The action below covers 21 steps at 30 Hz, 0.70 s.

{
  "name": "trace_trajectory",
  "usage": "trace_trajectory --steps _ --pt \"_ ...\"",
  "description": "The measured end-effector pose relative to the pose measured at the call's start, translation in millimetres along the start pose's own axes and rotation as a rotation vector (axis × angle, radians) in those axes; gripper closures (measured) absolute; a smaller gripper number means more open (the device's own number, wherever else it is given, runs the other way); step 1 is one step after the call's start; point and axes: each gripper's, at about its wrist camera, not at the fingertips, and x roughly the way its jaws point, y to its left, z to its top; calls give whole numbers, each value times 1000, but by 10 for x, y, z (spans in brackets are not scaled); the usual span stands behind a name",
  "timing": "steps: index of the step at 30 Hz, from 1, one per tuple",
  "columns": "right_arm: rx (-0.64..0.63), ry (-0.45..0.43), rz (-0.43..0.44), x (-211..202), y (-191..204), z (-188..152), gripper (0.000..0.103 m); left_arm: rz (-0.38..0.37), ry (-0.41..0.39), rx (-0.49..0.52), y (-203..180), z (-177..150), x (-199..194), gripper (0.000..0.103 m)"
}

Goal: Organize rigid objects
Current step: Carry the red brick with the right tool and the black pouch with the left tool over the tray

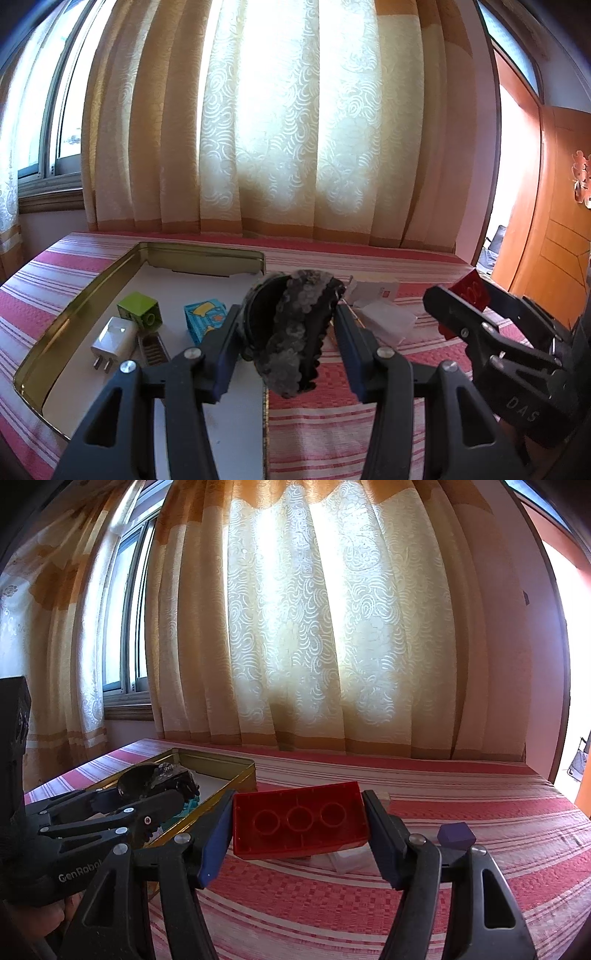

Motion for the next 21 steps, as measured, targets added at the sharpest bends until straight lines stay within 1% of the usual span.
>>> trace_trajectory --steps 6,14,21 --pt "-5 1 12 1 63 3 35 10 -4 -14 85 0 -24 54" --pt "-16 -1 34 23 178 1 35 23 -11 -3 120 -5 -53 54" --pt "-24 -1 52 31 274 9 35 29 -11 -22 221 -10 -91 54"
